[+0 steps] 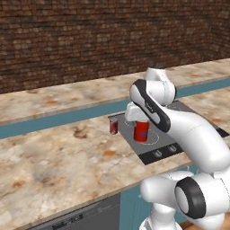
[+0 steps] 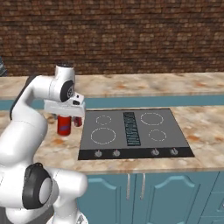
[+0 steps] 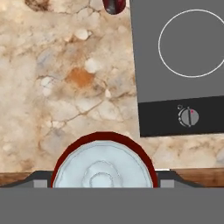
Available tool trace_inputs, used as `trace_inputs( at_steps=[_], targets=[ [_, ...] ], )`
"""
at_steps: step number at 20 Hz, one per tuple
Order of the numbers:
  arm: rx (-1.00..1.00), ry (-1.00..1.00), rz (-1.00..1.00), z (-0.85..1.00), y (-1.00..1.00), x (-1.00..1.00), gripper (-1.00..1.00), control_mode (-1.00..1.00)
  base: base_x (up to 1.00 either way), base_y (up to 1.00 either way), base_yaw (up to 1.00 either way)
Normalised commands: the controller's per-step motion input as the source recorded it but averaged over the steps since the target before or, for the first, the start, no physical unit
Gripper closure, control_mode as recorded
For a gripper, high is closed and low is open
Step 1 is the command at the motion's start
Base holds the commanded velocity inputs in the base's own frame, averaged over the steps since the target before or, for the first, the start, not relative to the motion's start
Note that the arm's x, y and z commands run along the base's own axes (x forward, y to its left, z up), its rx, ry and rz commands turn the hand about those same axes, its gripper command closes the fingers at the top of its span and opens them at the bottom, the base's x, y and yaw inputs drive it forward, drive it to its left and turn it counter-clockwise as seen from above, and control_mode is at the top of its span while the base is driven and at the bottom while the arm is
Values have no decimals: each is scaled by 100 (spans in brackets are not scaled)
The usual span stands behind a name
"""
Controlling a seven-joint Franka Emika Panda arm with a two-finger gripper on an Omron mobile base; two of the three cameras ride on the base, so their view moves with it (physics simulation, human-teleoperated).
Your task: Four empty soda cans are scattered around the kitchen. Gather all the cans and cluster them next to the stove for recycling.
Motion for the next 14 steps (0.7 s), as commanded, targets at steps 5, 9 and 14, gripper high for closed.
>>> trace_inputs(
  at_steps=[5, 9, 14],
  targets=[
    [0, -25, -3, -9, -4, 0, 100, -100, 0, 0, 0],
    [0, -24, -3, 0, 0, 1, 100, -100, 0, 0, 0],
    [0, 0, 0, -4, 0, 9, 100, -100, 0, 0, 0]
  ],
)
